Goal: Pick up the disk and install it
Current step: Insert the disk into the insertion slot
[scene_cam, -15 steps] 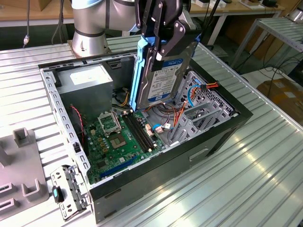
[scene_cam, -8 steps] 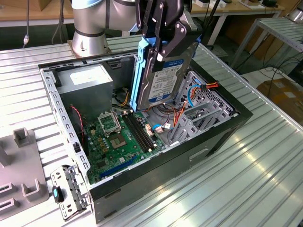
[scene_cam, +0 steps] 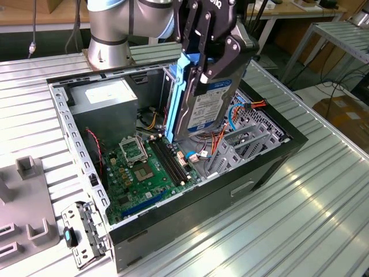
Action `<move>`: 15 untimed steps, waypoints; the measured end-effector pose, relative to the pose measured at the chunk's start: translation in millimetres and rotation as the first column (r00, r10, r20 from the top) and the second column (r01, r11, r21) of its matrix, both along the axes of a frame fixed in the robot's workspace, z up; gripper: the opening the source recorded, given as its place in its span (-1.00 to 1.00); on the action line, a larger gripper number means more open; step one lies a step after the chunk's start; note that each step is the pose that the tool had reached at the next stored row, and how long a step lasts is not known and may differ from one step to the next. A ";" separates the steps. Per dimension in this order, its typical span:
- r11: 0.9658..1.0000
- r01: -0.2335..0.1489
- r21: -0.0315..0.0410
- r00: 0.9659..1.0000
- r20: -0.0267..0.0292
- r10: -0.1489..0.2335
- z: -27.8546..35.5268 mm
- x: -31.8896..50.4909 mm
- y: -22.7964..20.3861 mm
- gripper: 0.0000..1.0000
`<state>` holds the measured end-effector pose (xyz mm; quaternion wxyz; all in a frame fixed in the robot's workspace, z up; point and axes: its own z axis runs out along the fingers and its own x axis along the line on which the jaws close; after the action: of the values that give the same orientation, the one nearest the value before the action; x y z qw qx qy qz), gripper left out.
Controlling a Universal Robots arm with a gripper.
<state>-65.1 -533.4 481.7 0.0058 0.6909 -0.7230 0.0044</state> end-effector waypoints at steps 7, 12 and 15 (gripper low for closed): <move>1.000 0.000 0.000 1.000 0.000 0.000 -0.8 26.6 -6.4 -0.25; 1.000 0.000 0.000 1.000 0.000 0.000 -1.9 32.8 -23.5 -0.25; 1.000 0.000 0.000 1.000 0.000 0.000 -2.6 44.3 -26.9 -0.25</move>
<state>-20.8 -560.4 479.1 0.0058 0.6909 -0.7229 0.0044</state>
